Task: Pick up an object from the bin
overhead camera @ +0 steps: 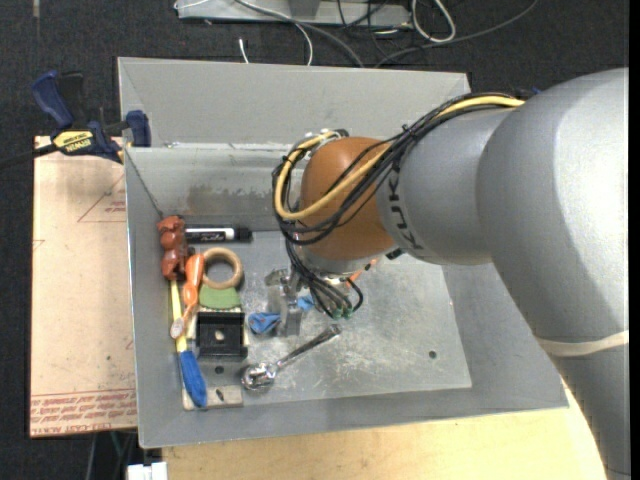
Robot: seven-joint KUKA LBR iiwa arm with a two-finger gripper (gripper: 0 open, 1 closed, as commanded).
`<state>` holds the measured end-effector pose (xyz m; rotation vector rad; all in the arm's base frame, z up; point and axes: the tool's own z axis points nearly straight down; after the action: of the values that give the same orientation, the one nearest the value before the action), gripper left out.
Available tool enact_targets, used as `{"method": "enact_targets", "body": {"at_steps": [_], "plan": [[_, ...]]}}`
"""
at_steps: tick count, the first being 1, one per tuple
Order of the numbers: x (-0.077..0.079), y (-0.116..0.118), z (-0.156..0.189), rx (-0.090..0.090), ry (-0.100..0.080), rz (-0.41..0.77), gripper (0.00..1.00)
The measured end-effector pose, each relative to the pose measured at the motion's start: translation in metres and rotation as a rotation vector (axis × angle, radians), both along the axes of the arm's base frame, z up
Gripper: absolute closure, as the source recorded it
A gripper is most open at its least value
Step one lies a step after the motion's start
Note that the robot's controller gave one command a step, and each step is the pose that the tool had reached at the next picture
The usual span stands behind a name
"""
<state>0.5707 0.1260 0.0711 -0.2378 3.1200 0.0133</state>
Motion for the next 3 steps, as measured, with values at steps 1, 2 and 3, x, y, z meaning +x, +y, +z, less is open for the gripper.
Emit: {"method": "enact_targets", "body": {"at_steps": [1,2,3], "plan": [[0.000,0.000,0.003,0.001,-0.001,0.000,1.00],[0.000,0.000,0.014,0.001,0.000,0.000,1.00],[0.001,0.001,0.029,0.002,-0.003,0.000,1.00]]}}
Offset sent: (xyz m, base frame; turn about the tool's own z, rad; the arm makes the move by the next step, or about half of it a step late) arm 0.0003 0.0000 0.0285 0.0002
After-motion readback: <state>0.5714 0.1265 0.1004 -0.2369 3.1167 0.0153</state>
